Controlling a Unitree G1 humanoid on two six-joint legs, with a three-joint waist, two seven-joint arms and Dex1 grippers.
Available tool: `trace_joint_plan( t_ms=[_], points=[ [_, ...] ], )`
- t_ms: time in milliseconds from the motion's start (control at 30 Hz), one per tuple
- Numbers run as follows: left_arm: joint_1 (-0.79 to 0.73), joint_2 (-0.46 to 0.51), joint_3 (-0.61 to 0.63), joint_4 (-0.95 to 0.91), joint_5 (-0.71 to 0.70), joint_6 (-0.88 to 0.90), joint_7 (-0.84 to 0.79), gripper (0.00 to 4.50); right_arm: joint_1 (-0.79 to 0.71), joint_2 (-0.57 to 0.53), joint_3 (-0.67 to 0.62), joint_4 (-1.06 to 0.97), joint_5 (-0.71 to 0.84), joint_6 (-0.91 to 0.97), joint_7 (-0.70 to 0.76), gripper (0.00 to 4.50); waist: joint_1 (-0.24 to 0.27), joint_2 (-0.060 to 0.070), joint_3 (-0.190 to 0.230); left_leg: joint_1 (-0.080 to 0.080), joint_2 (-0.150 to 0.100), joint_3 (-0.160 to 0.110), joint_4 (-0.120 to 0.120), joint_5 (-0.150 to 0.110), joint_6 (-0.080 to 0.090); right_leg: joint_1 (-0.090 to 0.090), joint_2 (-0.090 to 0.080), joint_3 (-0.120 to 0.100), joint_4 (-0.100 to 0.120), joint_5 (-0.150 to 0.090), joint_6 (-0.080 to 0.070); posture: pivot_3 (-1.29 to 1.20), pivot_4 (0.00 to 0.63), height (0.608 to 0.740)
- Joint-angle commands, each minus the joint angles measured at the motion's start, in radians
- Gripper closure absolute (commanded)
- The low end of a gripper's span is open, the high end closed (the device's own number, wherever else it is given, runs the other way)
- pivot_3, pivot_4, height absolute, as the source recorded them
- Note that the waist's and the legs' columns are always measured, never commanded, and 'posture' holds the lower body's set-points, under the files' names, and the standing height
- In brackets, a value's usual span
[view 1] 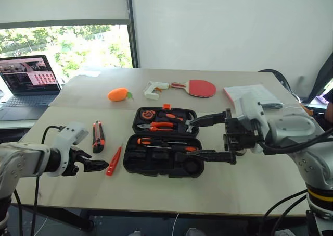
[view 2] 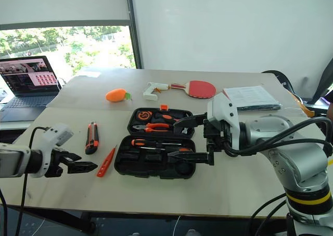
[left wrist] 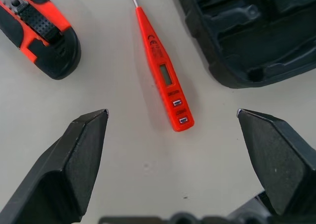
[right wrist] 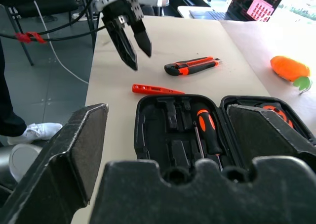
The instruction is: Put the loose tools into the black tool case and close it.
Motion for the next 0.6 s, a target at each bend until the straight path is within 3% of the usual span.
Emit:
trace_joint_plan(
  t_ms=[33,300,600],
  points=[
    [-0.062,-0.042,-0.081,0.054,-0.007,0.003,0.09,0.0,0.014,-0.012,-0.042,-0.052,0.038,0.006,-0.047,0.01,0.005,0.0,0.0,0.0,0.0,0.0,0.0,0.0,0.0,0.0,0.0,0.0,0.0,0.0,0.0,0.0,0.15,0.74],
    [-0.16,-0.122,-0.191,0.197,0.039,0.003,0.205,0.0,0.037,-0.014,-0.052,-0.086,0.036,-0.01,-0.144,0.01,0.005,-0.001,0.0,-0.001,0.0,0.0,0.0,0.0,0.0,-0.001,0.0,0.0,0.0,0.0,0.0,0.0,0.15,0.74],
    [-0.246,-0.182,-0.311,0.327,0.054,0.003,0.189,0.0,0.08,-0.009,-0.076,-0.165,0.11,0.006,-0.24,0.01,0.014,-0.001,0.0,0.0,-0.001,0.0,0.0,0.001,-0.001,0.001,0.0,0.0,0.0,0.0,0.0,0.0,0.15,0.74]
  ],
)
